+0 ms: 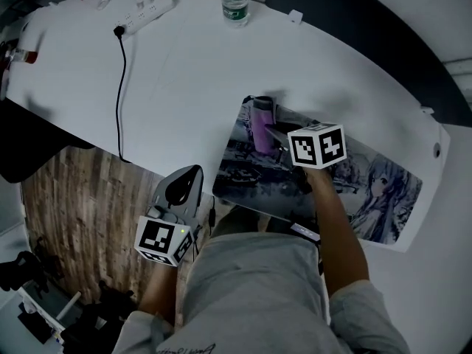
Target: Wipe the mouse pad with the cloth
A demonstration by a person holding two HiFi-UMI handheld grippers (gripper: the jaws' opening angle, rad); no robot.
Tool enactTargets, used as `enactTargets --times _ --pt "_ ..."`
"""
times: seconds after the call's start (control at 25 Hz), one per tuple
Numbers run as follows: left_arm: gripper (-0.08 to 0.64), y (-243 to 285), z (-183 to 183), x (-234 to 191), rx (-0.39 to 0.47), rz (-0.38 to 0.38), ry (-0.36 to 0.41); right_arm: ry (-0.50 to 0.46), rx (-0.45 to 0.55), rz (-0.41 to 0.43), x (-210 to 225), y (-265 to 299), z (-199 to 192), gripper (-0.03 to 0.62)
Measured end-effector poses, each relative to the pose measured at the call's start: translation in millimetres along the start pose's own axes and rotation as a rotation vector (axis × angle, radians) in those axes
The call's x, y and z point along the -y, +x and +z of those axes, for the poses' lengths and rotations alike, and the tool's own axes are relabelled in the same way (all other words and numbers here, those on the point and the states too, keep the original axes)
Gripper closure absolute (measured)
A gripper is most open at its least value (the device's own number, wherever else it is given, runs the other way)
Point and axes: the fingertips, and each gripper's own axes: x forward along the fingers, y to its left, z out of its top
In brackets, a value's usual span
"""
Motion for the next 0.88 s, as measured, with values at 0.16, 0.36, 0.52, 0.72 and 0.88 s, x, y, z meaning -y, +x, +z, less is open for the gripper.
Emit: enactTargets --times 0.16,0.36,0.52,0.72,0.88 --pt "0.541 21.1 6.2 36.4 -0.011 -0.075 0.043 0.015 0.055 -0.012 11.5 -45.9 -12.8 0.518" --pt "0.541 54.1 16.7 106.2 -0.018 -0.203 0.105 0.092 0.118 -0.083 60.1 -121.3 -51.7 0.518" --pt "0.541 75.8 14.6 161.2 -0.034 -0.299 0.158 0.156 0.174 -0.151 96.4 -183.7 -90.4 0.518" --pt "0.541 97.4 12.0 234.8 -0.060 -0.418 0.217 0.236 0.227 -0.244 140.9 -259.3 -146.2 0.518" --pt "0.541 110.2 14.8 281.4 -0.061 -0.466 0.244 0.311 0.258 -0.325 183.4 -324.6 -194.7 0.518"
